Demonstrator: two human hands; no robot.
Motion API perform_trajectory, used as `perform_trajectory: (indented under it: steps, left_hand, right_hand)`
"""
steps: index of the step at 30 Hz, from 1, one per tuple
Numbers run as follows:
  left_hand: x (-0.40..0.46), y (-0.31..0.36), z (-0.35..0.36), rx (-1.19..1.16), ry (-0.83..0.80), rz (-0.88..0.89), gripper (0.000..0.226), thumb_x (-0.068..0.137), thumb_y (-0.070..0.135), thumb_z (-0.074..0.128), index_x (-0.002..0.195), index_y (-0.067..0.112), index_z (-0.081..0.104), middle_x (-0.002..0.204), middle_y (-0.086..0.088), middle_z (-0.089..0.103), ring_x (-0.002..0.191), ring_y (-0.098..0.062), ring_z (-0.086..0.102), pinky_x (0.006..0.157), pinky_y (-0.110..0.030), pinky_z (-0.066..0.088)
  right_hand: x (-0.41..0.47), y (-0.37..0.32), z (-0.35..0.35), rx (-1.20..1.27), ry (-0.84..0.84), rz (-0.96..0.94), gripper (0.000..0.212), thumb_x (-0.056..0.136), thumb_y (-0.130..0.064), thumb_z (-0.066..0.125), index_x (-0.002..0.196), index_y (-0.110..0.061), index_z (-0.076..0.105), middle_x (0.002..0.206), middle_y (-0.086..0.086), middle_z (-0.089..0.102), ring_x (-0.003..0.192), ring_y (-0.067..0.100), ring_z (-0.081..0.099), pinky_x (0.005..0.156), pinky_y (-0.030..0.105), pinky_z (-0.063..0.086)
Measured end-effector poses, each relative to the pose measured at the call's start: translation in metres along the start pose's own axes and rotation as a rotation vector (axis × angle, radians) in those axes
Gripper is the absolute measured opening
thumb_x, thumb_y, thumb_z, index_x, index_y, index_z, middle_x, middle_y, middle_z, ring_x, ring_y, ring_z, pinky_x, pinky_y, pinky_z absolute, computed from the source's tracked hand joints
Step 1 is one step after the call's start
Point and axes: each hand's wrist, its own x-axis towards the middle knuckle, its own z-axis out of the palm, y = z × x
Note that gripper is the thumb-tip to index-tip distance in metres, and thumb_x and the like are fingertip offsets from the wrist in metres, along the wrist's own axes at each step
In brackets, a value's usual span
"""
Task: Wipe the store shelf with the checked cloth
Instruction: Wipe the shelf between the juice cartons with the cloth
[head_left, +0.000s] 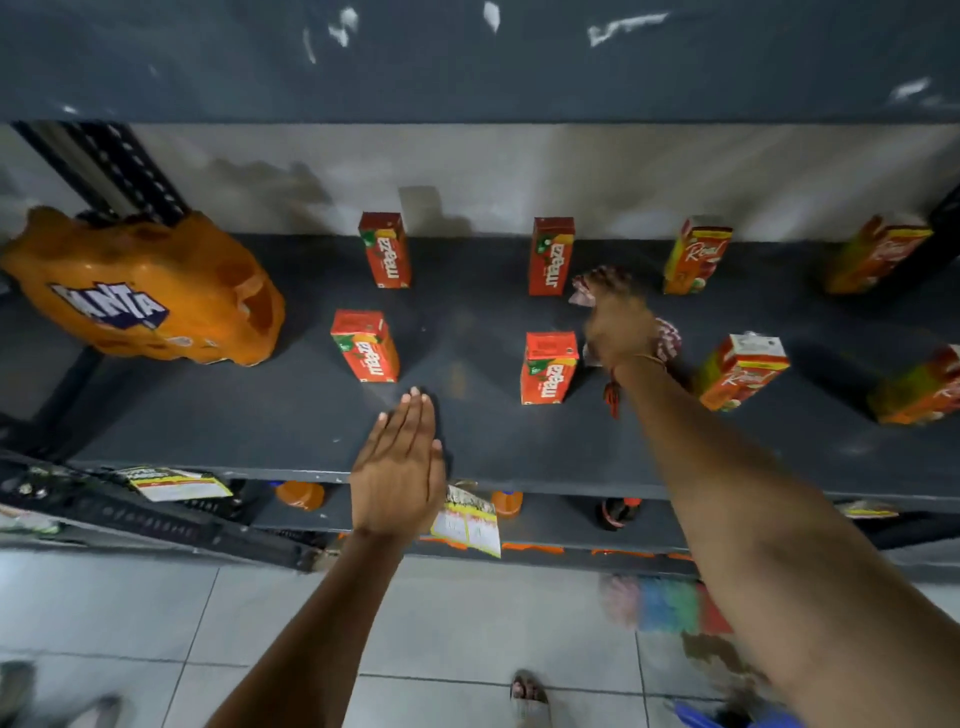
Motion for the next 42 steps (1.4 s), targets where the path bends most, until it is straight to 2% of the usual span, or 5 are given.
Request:
perform_trajectory:
  steps: [10,18,29,37,42]
  left_hand:
    - [0.003,-0.003,0.004,0.029,-0.014,0.008,0.053,0.096,0.028,0.024,0.142,0.004,0.040,0.147,-0.010,0.043,0.138,-0.021,0.039,0.115,-0.037,0.026]
    - [0.001,-0.001,-0.004,0.030,-0.082,0.003,0.054,0.097,0.028,0.022,0.144,0.003,0.037,0.150,-0.012,0.039,0.140,-0.022,0.036,0.117,-0.037,0.022]
    - [-0.002,-0.005,-0.015,0.043,-0.183,0.057,0.061,0.097,0.032,0.010,0.149,0.002,0.019,0.158,-0.012,0.021,0.147,-0.021,0.015,0.119,-0.033,0.004]
    - [-0.005,-0.019,-0.033,-0.001,-0.338,0.149,0.056,0.103,0.031,0.014,0.151,0.008,0.000,0.161,-0.007,-0.002,0.148,-0.018,-0.003,0.120,-0.031,-0.005]
    - [-0.018,-0.056,-0.042,0.048,-0.283,0.115,0.056,0.102,0.033,0.011,0.151,0.008,-0.001,0.161,-0.007,-0.003,0.148,-0.018,-0.005,0.119,-0.032,-0.008]
  right_hand:
    - [0.071,-0.003,-0.001,0.060,-0.016,-0.080,0.054,0.085,0.000,0.056,0.135,-0.019,0.052,0.146,0.011,0.047,0.137,0.033,0.040,0.110,0.048,0.040]
    - [-0.001,0.005,0.002,0.032,-0.049,-0.089,0.070,0.080,0.001,0.062,0.145,-0.016,0.042,0.156,0.010,0.035,0.147,0.029,0.025,0.120,0.040,0.023]
    - [-0.157,-0.004,-0.019,0.149,-0.024,-0.075,0.060,0.081,0.004,0.052,0.133,-0.025,0.059,0.146,0.003,0.051,0.136,0.026,0.046,0.112,0.040,0.039]
    - [-0.237,-0.046,-0.077,-0.103,-0.519,-0.103,0.030,0.086,-0.026,0.064,0.115,-0.030,0.071,0.122,0.002,0.069,0.107,0.027,0.064,0.085,0.031,0.050]
    - [-0.249,-0.093,-0.093,-0.004,-0.426,-0.121,0.033,0.090,-0.022,0.058,0.120,-0.031,0.068,0.123,0.002,0.069,0.110,0.028,0.062,0.091,0.038,0.050]
